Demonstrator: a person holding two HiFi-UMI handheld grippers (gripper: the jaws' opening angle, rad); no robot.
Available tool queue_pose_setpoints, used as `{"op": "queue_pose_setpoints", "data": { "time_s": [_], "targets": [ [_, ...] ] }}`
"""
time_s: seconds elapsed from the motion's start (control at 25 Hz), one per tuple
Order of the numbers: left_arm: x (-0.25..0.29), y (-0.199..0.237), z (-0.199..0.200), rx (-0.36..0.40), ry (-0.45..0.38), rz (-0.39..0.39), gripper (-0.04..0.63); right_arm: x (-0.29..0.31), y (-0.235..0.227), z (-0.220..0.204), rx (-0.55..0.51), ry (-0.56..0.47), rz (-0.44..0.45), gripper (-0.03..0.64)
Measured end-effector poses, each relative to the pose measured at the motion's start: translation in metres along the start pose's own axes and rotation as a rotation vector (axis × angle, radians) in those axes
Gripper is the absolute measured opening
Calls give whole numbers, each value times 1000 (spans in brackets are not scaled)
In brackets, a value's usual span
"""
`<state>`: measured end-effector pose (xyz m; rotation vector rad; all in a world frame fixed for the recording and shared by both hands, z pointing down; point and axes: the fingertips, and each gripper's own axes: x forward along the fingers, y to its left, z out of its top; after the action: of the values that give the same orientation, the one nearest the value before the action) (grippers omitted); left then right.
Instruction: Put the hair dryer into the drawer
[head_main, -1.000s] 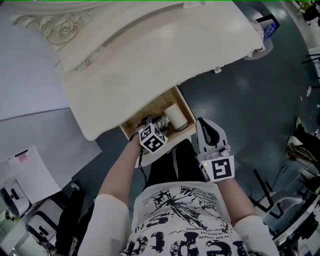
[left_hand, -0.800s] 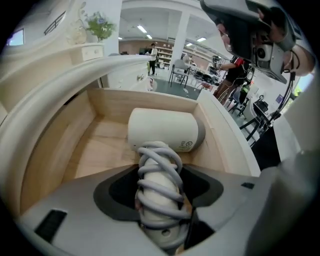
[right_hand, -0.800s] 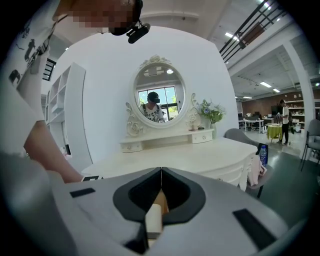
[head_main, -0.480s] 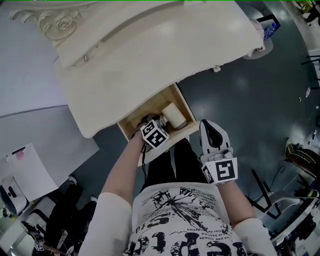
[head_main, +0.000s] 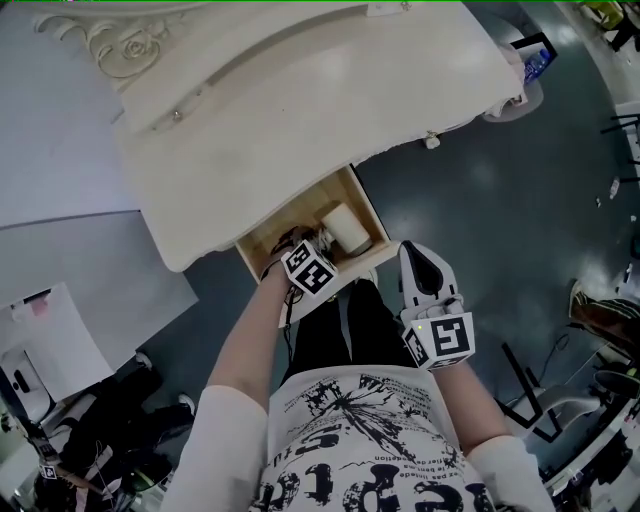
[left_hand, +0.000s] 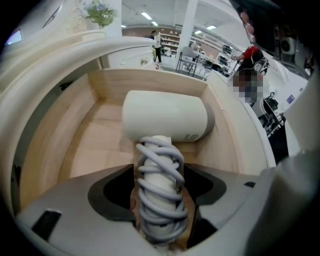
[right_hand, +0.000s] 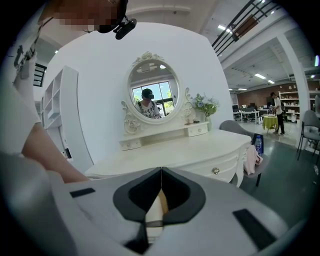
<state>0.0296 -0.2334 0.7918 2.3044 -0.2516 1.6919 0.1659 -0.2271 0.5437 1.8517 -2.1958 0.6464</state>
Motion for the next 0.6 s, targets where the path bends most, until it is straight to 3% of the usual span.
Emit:
{"op": "queue_pose_setpoints", "data": {
  "time_s": [0.28,0.48,0.6],
  "targets": [
    [-39,-5,5,-64,-66,15,305,-11,6,11,-4,-13,25,17],
    [-77,3,19,-132,-125,103,69,-17,19,18,-28,-15,51,17],
    [-101,8,32,-171,-177,132,25,-19,26,29,-43,-33,64,17]
  ]
}}
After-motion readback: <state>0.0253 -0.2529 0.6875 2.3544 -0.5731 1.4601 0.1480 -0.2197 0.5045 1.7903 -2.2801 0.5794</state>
